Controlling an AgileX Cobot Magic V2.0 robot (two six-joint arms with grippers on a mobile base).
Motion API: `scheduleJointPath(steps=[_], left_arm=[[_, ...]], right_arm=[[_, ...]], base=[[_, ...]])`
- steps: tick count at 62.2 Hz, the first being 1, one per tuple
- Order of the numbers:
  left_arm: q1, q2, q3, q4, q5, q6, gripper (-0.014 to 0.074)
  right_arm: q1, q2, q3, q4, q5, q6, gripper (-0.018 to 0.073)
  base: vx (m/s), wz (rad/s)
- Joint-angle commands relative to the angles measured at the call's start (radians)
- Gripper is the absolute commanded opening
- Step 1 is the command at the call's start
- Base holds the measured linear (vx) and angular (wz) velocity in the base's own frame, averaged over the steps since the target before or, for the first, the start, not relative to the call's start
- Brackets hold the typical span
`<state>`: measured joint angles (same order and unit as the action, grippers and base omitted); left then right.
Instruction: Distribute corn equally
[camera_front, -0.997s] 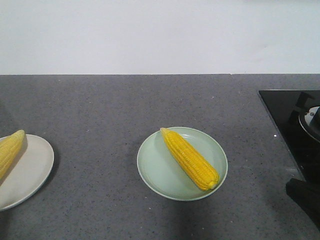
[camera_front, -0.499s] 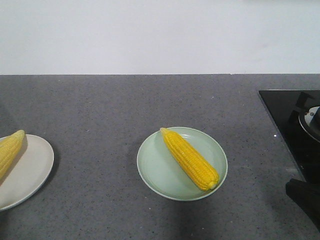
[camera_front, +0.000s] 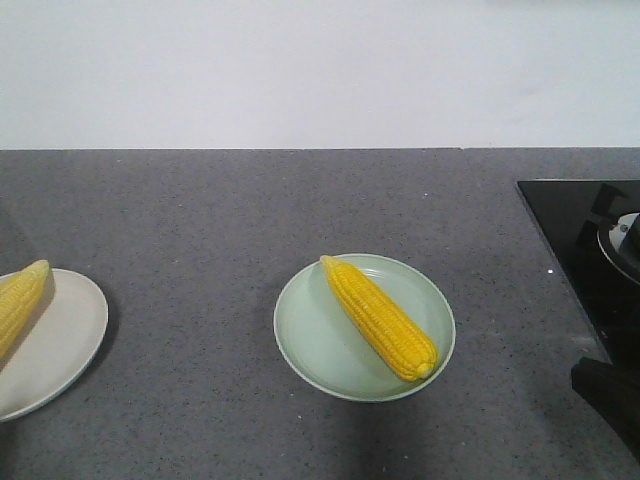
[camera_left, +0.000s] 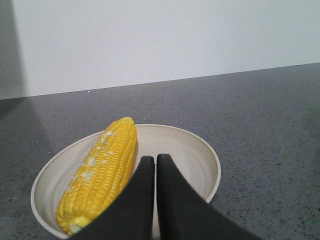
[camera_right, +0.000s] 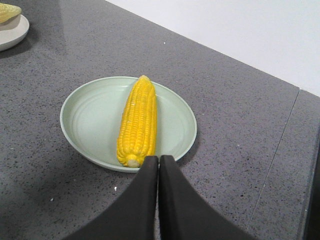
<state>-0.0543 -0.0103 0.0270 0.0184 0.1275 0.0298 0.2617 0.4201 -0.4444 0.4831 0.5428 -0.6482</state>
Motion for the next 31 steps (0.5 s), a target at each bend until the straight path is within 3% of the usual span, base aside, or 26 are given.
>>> scheduleJointPath(steps=[1, 31], left_arm=[[0.003, -0.016, 0.003, -0.007, -0.078, -0.013, -0.0007], [0.003, -0.016, 0.003, -0.007, -0.078, -0.013, -0.0007]], right_arm=[[-0.005, 0.006, -0.027, 0.016, -0.055, -0.001, -0.0004], [-0.005, 0.006, -0.027, 0.016, -0.051, -0.001, -0.0004]], base=[[0.00, 0.00], [0.00, 0.00]])
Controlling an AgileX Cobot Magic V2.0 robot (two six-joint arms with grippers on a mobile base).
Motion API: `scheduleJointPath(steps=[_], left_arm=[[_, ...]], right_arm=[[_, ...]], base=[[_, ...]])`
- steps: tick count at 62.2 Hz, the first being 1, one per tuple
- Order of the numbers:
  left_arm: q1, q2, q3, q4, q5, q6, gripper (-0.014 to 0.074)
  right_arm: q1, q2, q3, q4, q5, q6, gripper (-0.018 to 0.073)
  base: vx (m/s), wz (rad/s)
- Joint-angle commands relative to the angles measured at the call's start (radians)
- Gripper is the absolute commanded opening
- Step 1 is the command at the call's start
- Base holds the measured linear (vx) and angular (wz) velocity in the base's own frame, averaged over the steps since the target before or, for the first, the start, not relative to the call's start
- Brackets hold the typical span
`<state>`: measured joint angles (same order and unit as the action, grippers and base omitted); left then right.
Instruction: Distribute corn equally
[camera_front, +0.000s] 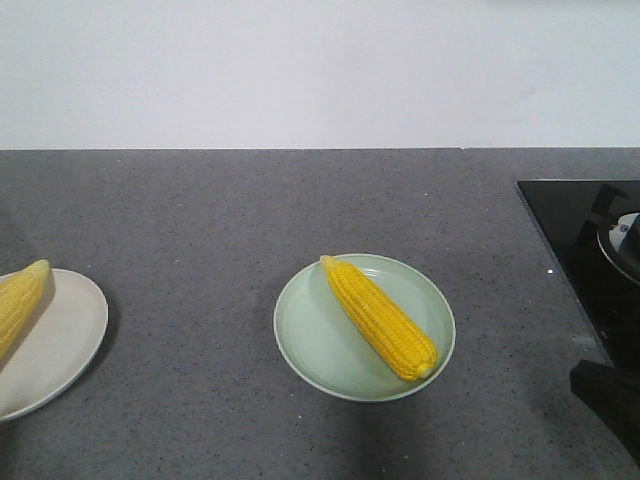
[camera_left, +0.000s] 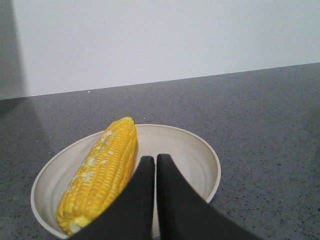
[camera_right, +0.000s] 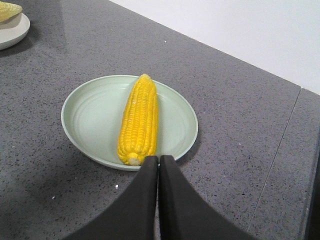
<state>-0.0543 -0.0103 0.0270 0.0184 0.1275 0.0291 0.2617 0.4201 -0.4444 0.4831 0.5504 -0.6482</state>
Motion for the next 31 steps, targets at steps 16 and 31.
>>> scheduleJointPath(steps=[16, 31], left_arm=[[0.003, -0.016, 0.003, -0.007, -0.078, -0.012, -0.0007], [0.003, -0.016, 0.003, -0.007, -0.078, -0.012, -0.0007]], right_arm=[[-0.010, -0.035, 0.046, -0.056, -0.160, -0.010, -0.0004], [-0.100, -0.259, 0.284, -0.112, -0.319, 0.256, -0.0004]], base=[[0.00, 0.00], [0.00, 0.00]])
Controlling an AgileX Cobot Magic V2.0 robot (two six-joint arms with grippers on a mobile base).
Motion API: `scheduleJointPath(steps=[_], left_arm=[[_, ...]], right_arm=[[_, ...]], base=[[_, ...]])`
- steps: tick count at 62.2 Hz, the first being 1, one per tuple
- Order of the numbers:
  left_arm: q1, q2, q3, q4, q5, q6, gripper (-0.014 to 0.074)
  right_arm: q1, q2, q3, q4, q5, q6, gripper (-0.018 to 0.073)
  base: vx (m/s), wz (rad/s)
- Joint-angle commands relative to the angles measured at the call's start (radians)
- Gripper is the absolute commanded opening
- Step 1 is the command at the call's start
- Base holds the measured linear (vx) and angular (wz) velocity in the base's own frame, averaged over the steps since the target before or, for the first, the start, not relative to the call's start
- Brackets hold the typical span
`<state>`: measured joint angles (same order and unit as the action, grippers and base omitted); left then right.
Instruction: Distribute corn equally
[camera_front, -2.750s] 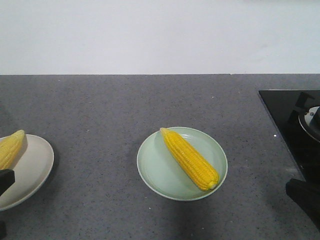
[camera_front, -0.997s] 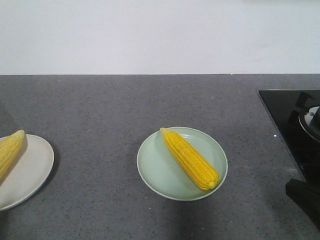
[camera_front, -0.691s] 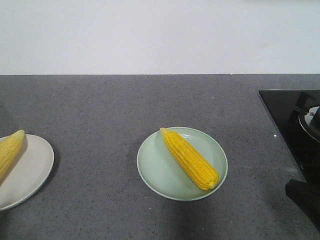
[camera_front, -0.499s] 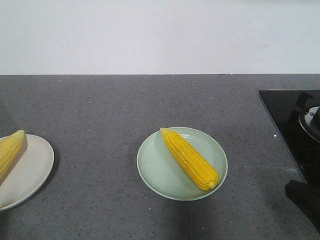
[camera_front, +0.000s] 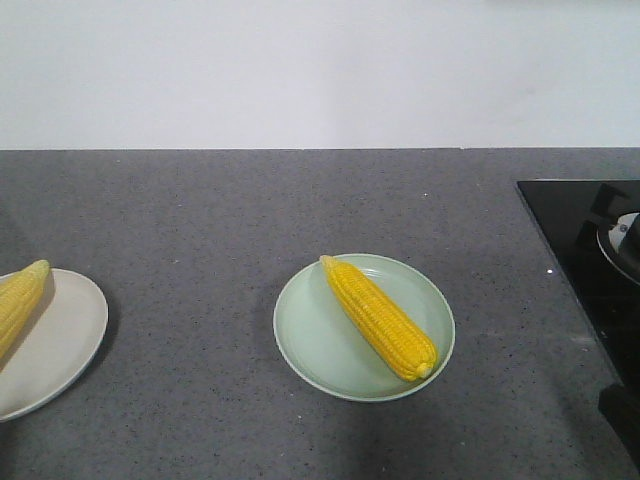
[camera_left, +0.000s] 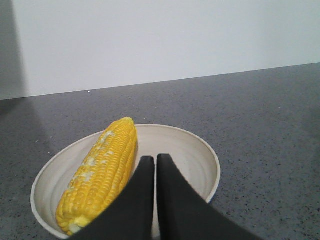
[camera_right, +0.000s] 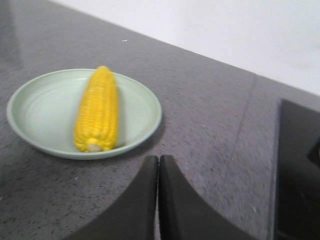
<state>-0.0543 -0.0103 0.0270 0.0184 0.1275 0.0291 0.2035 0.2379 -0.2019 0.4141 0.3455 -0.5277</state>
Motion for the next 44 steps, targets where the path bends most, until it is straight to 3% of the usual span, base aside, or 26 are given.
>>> scheduleJointPath(steps=[1, 16, 24, 29, 44], left_arm=[[0.003, -0.016, 0.003, -0.007, -0.078, -0.012, -0.0007], [0.003, -0.016, 0.003, -0.007, -0.078, -0.012, -0.0007], [0.003, -0.016, 0.003, -0.007, -0.078, -0.012, -0.0007], [0.003, -0.016, 0.003, -0.007, -0.078, -0.012, -0.0007], [0.003, -0.016, 0.003, -0.007, -0.078, -0.012, -0.0007]], right_arm=[[-0.052, -0.091, 0.050, -0.058, -0.115, 0.155, -0.0004], [-0.133, -0.260, 0.155, -0.302, -0.130, 0.424, -0.0003], [-0.136, -0.257, 0.213, -0.380, -0.243, 0.528, -0.0001], [-0.136, -0.257, 0.245, -0.404, -0.345, 0.553, -0.0001], [-0.135, -0.257, 0.242, -0.423, -0.404, 0.549, -0.0001]], base=[[0.00, 0.00], [0.00, 0.00], [0.00, 0.00], [0.00, 0.00], [0.00, 0.00]])
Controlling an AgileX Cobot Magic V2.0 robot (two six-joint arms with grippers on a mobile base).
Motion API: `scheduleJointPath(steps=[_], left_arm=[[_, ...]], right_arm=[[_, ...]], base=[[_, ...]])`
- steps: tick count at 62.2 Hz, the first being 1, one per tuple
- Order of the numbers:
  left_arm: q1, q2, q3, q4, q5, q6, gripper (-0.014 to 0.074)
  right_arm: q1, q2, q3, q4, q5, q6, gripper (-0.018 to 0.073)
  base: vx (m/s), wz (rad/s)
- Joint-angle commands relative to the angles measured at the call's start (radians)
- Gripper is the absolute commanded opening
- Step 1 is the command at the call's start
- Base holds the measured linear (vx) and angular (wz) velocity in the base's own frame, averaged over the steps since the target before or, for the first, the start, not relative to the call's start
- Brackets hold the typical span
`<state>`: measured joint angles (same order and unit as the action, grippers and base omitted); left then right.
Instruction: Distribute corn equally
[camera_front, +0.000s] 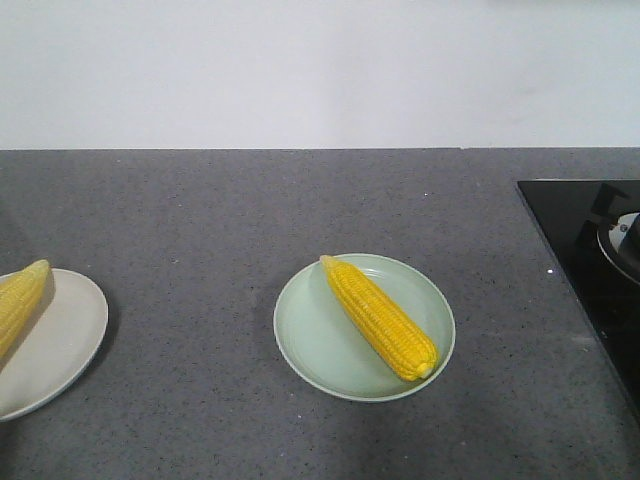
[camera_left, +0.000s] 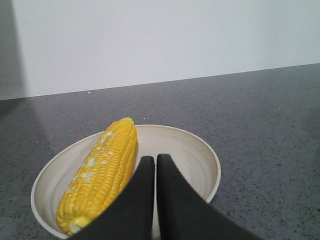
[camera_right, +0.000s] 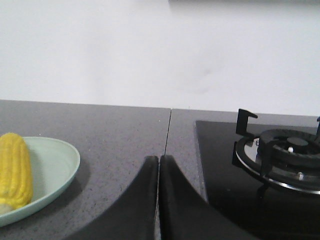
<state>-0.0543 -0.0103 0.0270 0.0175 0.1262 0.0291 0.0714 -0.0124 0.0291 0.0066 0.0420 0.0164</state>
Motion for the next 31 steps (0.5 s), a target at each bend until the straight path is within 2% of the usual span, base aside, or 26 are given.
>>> scheduleJointPath(steps=[1, 31], left_arm=[[0.003, -0.016, 0.003, -0.006, -0.076, -0.012, -0.0007], [0.003, -0.016, 0.003, -0.006, -0.076, -0.012, -0.0007]], right_arm=[[-0.003, -0.006, 0.011, -0.016, -0.100, 0.004, -0.0001], [-0.002, -0.006, 0.011, -0.007, -0.100, 0.004, -0.0001]], base=[[0.00, 0.00], [0.00, 0.00]])
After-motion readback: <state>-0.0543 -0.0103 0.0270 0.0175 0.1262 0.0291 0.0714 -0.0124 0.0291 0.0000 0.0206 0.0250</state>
